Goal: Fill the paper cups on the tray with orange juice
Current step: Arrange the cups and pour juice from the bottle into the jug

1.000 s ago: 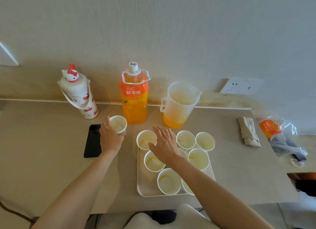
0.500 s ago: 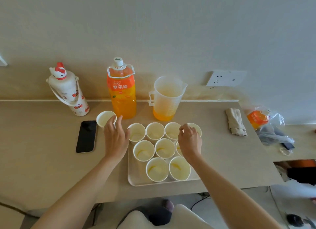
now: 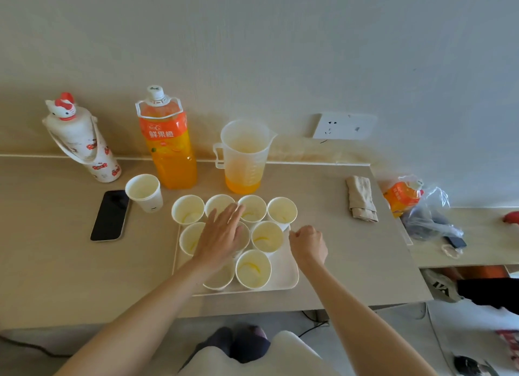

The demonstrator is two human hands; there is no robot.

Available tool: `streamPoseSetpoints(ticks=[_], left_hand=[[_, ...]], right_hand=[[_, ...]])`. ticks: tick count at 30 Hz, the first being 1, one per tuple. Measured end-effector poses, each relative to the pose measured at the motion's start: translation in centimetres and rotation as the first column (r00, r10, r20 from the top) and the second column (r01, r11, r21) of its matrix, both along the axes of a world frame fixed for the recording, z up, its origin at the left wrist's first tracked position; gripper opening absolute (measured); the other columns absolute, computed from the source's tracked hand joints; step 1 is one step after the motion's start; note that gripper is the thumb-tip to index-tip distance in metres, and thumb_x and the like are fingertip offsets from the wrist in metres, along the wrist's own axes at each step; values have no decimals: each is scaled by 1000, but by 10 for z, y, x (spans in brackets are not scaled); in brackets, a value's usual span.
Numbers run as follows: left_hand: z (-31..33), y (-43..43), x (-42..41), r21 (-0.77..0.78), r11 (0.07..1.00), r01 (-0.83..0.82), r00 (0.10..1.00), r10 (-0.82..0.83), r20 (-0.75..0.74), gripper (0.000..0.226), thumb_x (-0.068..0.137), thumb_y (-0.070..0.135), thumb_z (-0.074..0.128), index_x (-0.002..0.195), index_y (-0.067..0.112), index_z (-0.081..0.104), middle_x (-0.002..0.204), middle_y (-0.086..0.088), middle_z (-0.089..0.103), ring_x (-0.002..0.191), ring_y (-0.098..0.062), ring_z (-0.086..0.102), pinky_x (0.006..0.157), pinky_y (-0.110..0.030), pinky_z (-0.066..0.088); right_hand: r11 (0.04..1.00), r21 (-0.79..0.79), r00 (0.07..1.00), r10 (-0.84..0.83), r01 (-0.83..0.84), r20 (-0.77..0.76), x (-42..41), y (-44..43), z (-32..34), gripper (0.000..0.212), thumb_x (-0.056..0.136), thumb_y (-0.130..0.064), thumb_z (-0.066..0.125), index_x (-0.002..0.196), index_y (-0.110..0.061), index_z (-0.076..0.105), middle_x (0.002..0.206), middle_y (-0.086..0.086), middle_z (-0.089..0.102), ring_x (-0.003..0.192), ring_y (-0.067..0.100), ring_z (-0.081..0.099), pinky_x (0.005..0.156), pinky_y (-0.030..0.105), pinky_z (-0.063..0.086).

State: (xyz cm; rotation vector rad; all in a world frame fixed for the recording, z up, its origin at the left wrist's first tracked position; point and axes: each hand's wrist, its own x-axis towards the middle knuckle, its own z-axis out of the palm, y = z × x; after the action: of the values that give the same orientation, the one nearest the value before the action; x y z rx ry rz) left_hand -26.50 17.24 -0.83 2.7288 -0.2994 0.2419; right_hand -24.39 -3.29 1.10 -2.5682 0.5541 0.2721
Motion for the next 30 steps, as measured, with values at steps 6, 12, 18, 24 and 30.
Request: streamPoseSetpoints(ticks=[6,12,18,24,30], left_hand=[[-2,-32,-5,242,968,62,997,-49,-59,50,95,31,31,137,11,49,140,-6,53,129,-21,51,106,-57,32],[-10,-46,-9,342,937,72,983,-7,-186,57,93,43,30,130,10,59,143,-8,50,136,-21,37,109,-53,11],[-12,-49,-6,364,930,49,967,47,-251,74,92,50,10,142,7,45,155,-10,30,145,-23,25,112,-49,-9],[-11,-52,-6,345,936,63,963,34,-269,93,75,55,-20,154,15,7,161,-5,-10,147,-18,-15,106,-46,-26],[-13,-49,-5,306,951,50,962,36,-269,83,85,56,-10,153,16,14,162,-7,6,149,-20,2,113,-49,-12]], right_hand=[[991,104,994,95,-88,-60,-4,-3,-5,35,93,-27,49,62,-12,43,63,0,46,57,22,42,49,25,30],[980,141,986,151,-141,-67,-5,-3,-6,29,95,-32,50,74,-14,56,72,-1,55,66,22,53,56,26,39],[975,141,982,180,-171,-50,-3,-4,-5,31,95,-25,49,65,-17,45,70,-1,52,65,22,50,51,25,33],[973,100,978,208,-205,-15,-6,-6,-6,24,97,-24,47,75,-13,50,76,2,55,67,22,50,55,27,35],[978,79,981,192,-193,15,-5,-7,-11,25,98,-27,46,80,-12,53,79,3,57,69,23,51,57,28,36]])
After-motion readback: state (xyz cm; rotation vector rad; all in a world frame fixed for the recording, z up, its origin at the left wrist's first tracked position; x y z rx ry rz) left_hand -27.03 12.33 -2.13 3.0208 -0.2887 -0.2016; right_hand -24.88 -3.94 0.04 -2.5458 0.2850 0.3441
